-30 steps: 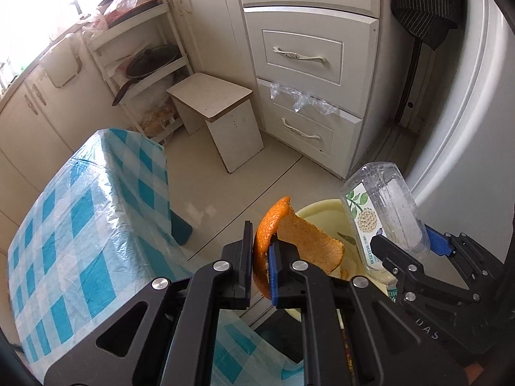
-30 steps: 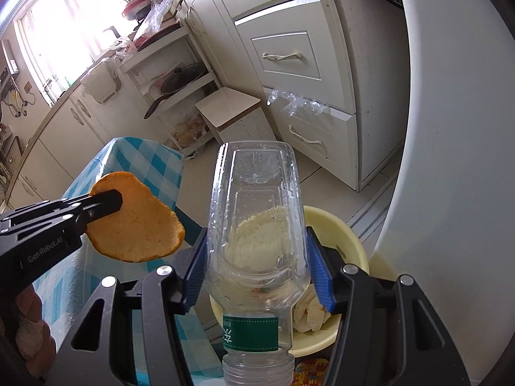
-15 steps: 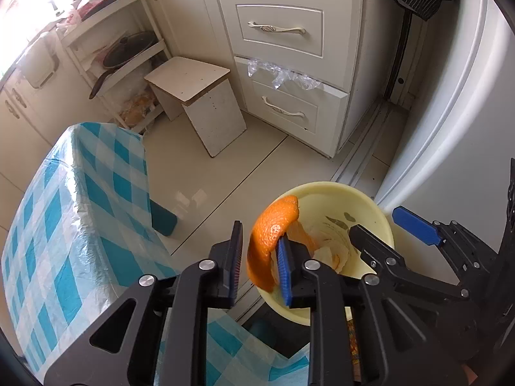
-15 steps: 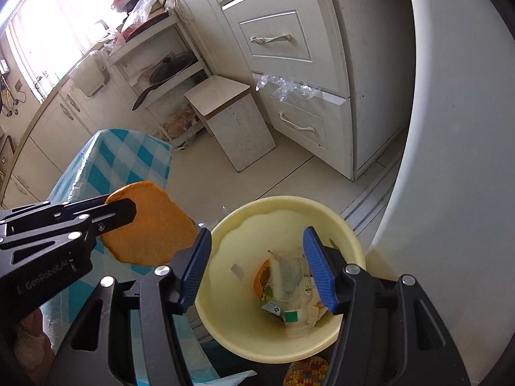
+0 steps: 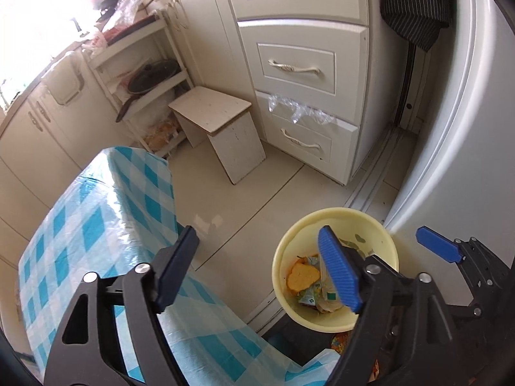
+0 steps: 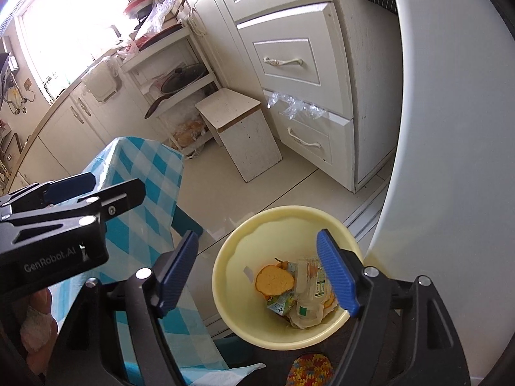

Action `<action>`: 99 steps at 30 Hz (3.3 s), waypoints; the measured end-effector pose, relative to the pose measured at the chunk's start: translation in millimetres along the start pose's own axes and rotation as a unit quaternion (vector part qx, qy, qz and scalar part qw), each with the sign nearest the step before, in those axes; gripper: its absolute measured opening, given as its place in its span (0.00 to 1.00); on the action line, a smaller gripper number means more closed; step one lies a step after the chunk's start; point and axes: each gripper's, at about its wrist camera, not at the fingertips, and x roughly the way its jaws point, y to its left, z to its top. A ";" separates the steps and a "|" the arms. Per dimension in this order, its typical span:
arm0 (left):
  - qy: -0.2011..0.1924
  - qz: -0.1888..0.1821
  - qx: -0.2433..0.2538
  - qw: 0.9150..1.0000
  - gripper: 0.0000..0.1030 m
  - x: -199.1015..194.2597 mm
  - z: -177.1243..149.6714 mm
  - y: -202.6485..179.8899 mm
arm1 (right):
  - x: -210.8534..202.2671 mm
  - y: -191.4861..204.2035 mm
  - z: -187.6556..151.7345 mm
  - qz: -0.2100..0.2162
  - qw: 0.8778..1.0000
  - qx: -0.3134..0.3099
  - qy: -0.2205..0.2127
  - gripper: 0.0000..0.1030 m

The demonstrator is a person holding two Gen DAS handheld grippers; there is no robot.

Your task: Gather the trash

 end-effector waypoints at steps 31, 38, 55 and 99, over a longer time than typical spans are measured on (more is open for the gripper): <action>-0.061 0.054 -0.142 0.987 0.92 -254.1 -124.0 110.3 | -195.5 122.3 -29.8 0.026 0.989 -0.121 -0.082 0.93; -0.043 0.067 -0.176 0.981 0.92 -285.1 -177.3 117.7 | -225.4 140.5 -59.4 0.022 0.987 -0.141 -0.077 0.93; -0.040 0.087 -0.202 0.975 0.92 -338.4 -249.8 109.4 | -267.2 153.4 -115.3 0.021 0.983 -0.149 -0.110 0.93; -0.046 0.121 -0.219 0.967 0.93 -368.0 -272.4 108.3 | -286.4 176.1 -142.4 0.035 0.974 -0.181 -0.129 0.93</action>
